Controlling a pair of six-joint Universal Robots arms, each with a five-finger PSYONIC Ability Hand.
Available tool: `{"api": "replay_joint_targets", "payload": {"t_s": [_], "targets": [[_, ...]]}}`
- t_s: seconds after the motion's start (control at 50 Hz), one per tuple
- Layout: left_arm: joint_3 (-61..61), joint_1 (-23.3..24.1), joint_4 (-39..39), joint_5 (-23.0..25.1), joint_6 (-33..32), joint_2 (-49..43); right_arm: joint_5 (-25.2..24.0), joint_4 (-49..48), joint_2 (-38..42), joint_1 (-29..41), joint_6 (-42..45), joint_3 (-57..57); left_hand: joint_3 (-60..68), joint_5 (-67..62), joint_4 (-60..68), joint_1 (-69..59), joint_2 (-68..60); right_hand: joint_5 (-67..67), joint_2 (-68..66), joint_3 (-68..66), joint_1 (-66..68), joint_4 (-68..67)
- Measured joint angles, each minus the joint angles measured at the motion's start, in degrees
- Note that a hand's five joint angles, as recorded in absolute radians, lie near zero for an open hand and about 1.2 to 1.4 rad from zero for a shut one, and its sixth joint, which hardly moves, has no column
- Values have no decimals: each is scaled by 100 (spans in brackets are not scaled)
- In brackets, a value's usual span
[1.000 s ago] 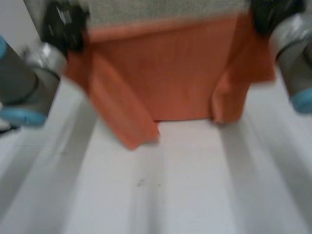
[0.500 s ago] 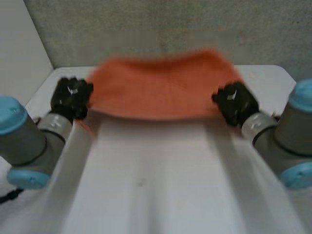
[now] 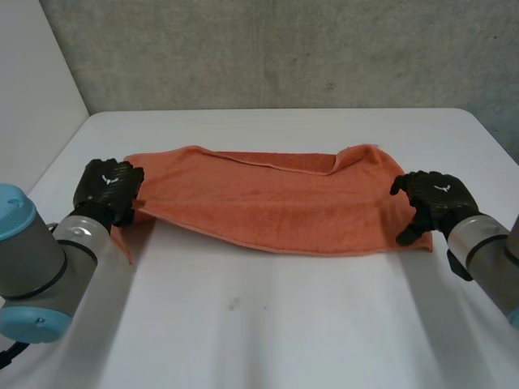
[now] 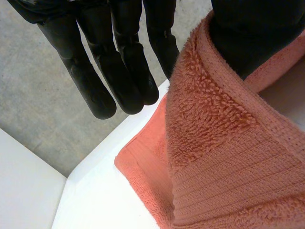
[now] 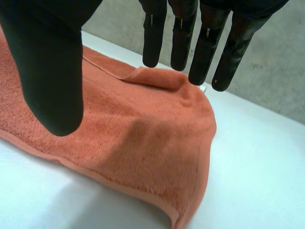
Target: Fold the laundry
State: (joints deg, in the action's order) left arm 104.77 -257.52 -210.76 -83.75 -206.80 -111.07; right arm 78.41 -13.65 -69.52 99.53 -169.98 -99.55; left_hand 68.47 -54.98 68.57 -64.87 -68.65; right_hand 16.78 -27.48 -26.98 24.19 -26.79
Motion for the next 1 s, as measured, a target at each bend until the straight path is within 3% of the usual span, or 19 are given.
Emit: {"api": "replay_joint_targets", "payload": {"t_s": [0.1,0.3,0.54,1.0], "targets": [[3,-16,71,3,0,10,-419,371,-8,-470,-29,-20,0,0,0,0,0,-134,140,116,-123,131],[-23,-133,145,18,6,9,-1002,1168,390,-1153,1097,178,0,0,0,0,0,18,121,52,-102,-12],[-25,-147,141,26,9,7,-1064,568,969,-1257,1449,348,0,0,0,0,0,568,-603,-662,434,-677],[-11,-133,141,25,13,7,-1236,566,1450,-1223,1345,1046,0,0,0,0,-1,974,-1057,-1148,862,-1159]]}}
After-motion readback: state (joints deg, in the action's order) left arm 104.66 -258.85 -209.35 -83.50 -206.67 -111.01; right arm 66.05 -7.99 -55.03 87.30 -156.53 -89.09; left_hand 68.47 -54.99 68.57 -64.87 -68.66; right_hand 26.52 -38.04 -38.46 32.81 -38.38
